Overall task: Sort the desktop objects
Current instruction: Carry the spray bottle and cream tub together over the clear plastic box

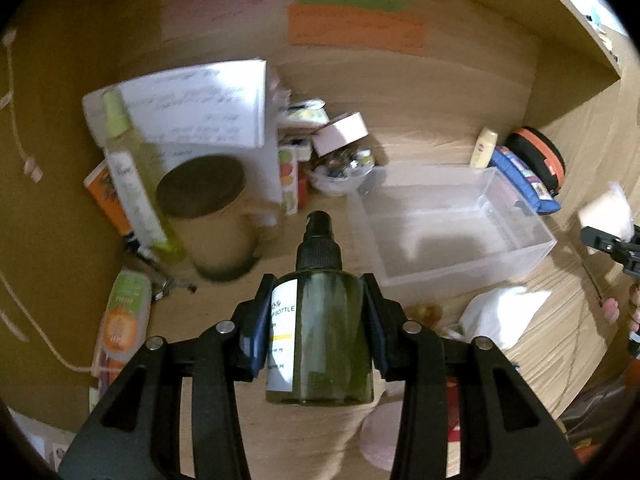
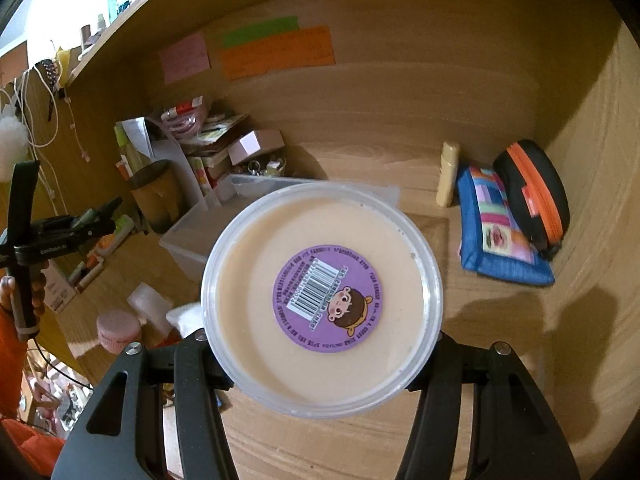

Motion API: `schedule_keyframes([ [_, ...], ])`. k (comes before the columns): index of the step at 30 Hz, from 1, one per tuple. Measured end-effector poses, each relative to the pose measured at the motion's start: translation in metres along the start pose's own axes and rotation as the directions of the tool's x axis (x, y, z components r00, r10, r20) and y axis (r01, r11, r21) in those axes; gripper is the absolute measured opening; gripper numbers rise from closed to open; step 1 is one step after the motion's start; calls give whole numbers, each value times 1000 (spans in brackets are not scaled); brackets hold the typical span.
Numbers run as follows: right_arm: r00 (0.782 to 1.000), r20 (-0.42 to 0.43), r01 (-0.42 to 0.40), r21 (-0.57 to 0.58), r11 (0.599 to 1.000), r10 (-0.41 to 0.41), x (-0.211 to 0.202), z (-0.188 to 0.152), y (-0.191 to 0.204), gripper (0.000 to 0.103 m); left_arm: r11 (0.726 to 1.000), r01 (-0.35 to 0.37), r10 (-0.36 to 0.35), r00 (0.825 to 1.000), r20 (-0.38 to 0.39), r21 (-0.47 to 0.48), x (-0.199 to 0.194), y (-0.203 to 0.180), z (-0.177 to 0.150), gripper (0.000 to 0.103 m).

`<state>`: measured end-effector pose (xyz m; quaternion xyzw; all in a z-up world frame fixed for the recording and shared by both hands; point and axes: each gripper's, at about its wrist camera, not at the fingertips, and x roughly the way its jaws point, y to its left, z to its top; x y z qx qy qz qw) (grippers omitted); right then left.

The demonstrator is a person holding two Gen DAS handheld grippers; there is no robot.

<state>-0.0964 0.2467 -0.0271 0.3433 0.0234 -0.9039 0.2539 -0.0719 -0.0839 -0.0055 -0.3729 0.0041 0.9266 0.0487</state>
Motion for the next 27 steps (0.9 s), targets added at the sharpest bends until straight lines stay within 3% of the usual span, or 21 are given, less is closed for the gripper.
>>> schedule_keyframes([
  [13, 999, -26, -35, -41, 999, 34, 33, 37, -6, 53, 992, 79, -80, 997, 2, 96, 20, -48, 42, 41],
  [27, 992, -119, -56, -79, 995, 47, 93, 56, -10, 53, 980, 153, -142, 986, -91, 127, 86, -73, 68, 41],
])
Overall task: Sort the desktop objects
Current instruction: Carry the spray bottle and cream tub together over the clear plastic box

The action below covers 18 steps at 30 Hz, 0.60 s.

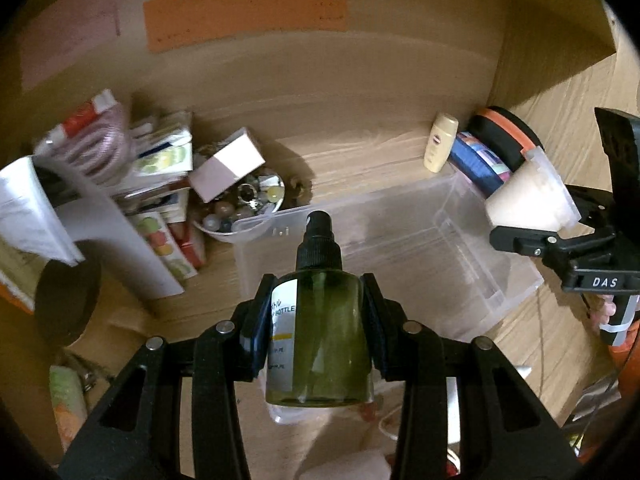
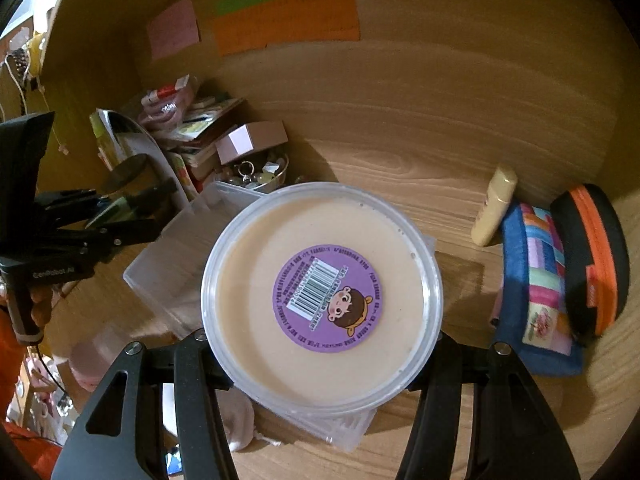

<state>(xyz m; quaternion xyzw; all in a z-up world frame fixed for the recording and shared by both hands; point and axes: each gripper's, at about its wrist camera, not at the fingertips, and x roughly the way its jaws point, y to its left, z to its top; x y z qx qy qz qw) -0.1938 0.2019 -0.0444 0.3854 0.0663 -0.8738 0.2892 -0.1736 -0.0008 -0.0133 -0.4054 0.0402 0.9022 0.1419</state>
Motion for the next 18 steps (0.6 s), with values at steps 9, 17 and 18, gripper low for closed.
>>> schedule_keyframes([
  [9, 997, -74, -18, -28, 999, 16, 38, 8, 1, 53, 1000, 25, -24, 997, -71, 16, 45, -1, 13, 41],
  [17, 989, -149, -23, -65, 998, 13, 69, 10, 3, 53, 999, 42, -38, 989, -142, 28, 73, -1, 24, 41],
  [18, 987, -160, -24, -73, 997, 12, 71, 10, 3, 53, 999, 45, -40, 988, -148, 29, 76, -2, 25, 41],
])
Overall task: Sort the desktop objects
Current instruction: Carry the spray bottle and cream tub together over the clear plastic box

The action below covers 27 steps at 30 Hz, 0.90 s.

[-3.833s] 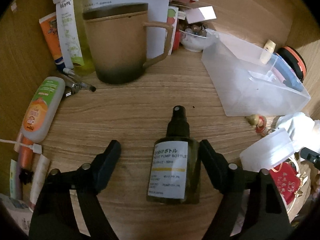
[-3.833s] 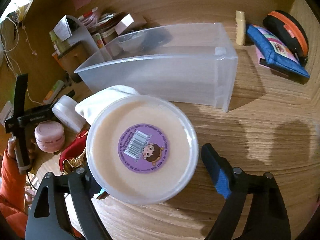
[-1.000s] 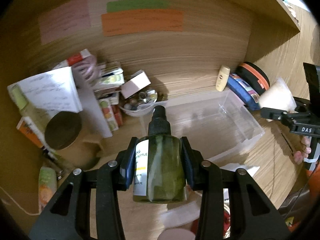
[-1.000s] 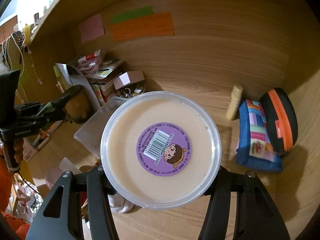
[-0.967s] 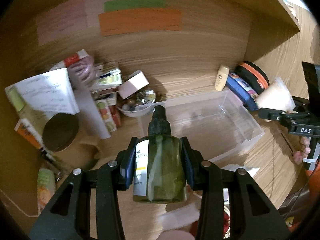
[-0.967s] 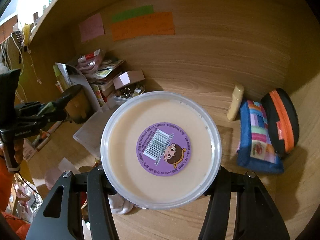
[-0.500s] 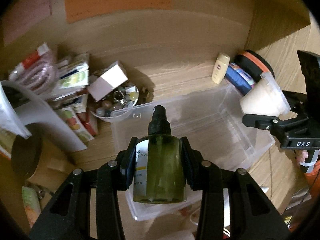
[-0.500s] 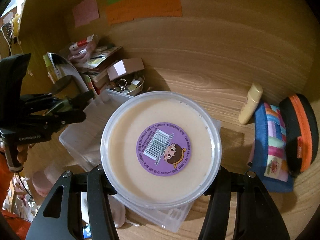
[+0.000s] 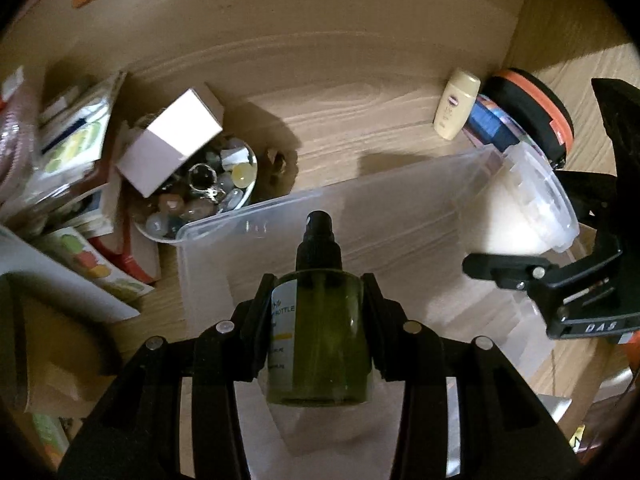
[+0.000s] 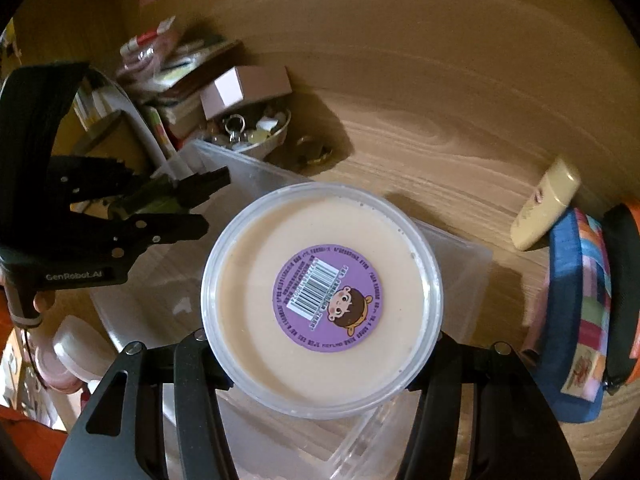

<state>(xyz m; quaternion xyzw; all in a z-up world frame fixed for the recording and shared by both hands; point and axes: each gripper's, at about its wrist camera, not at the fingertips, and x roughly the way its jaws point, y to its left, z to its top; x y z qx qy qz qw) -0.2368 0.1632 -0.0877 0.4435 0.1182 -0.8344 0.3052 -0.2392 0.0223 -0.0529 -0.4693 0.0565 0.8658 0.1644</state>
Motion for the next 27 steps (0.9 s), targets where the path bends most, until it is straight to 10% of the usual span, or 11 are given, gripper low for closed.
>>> schedule_keyframes([
  [27, 958, -268, 40, -218, 975, -100, 41, 2, 23, 53, 990, -4, 23, 990, -140, 139, 34, -20, 0, 41],
])
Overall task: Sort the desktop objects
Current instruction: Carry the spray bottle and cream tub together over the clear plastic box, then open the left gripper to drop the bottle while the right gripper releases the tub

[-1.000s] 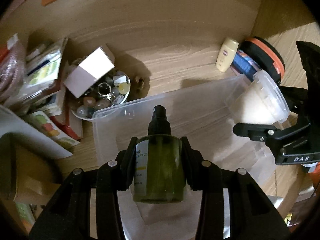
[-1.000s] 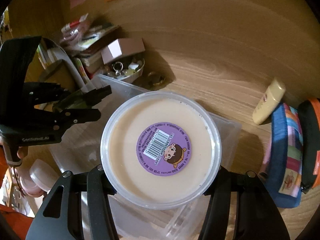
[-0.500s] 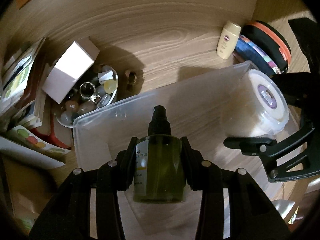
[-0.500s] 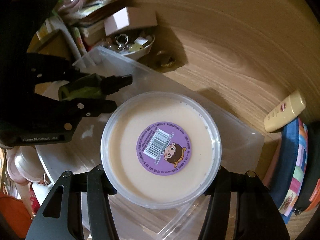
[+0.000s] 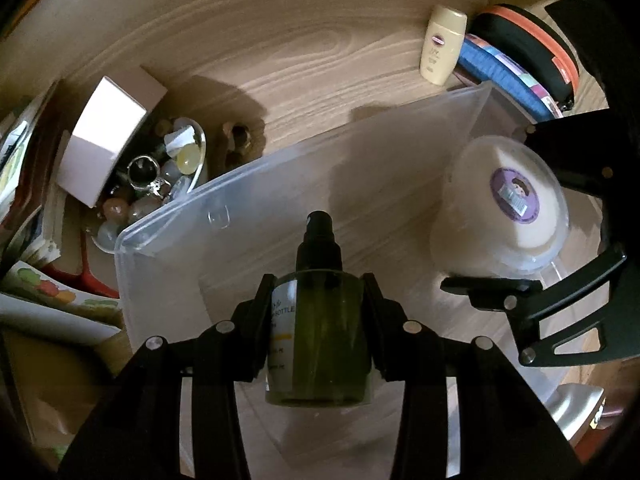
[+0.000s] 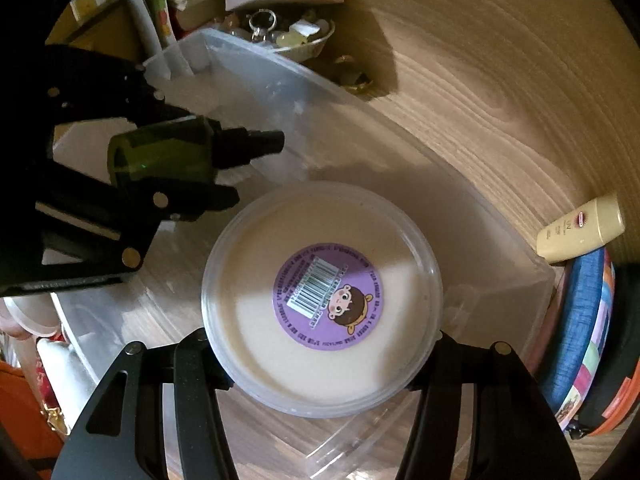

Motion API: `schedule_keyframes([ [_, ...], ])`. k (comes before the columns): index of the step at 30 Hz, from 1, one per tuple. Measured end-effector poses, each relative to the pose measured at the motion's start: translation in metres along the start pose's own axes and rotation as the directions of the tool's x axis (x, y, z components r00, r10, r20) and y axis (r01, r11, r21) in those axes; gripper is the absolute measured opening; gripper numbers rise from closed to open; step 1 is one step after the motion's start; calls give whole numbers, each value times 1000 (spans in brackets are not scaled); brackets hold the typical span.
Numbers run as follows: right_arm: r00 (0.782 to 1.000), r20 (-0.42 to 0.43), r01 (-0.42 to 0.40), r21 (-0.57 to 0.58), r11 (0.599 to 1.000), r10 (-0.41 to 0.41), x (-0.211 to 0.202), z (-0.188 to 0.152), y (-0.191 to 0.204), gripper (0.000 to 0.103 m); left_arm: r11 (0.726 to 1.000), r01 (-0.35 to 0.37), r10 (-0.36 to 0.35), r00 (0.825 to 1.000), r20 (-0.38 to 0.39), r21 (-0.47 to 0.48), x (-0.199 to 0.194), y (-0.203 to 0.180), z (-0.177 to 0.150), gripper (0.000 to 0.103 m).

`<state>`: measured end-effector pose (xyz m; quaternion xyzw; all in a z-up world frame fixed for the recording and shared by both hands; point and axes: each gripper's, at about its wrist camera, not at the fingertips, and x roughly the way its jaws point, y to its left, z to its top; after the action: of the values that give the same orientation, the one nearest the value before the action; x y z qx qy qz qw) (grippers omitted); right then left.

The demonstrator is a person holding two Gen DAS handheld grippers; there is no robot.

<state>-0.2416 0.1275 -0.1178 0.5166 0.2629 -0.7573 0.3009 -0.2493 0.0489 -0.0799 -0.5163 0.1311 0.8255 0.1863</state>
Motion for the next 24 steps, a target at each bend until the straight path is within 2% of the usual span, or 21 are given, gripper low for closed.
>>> schedule_keyframes([
  [7, 999, -12, 30, -1, 1000, -30, -5, 0, 1, 56, 1000, -18, 18, 1000, -11, 12, 1, -4, 1, 41],
  [19, 999, -44, 2, 62, 998, 1, -23, -2, -1, 56, 999, -30, 29, 999, 12, 28, -5, -7, -2, 50],
  [21, 999, -52, -6, 70, 998, 9, -27, -2, -2, 56, 998, -44, 44, 999, 22, 36, -6, -9, -3, 54],
  [23, 998, -60, 0, 78, 997, 5, -33, -3, -2, 56, 998, -60, 59, 998, 37, 31, -10, -8, -3, 75],
  [24, 998, -65, 4, 84, 996, 2, -35, -3, -2, 56, 998, -58, 57, 997, 55, 22, -13, -7, -3, 77],
])
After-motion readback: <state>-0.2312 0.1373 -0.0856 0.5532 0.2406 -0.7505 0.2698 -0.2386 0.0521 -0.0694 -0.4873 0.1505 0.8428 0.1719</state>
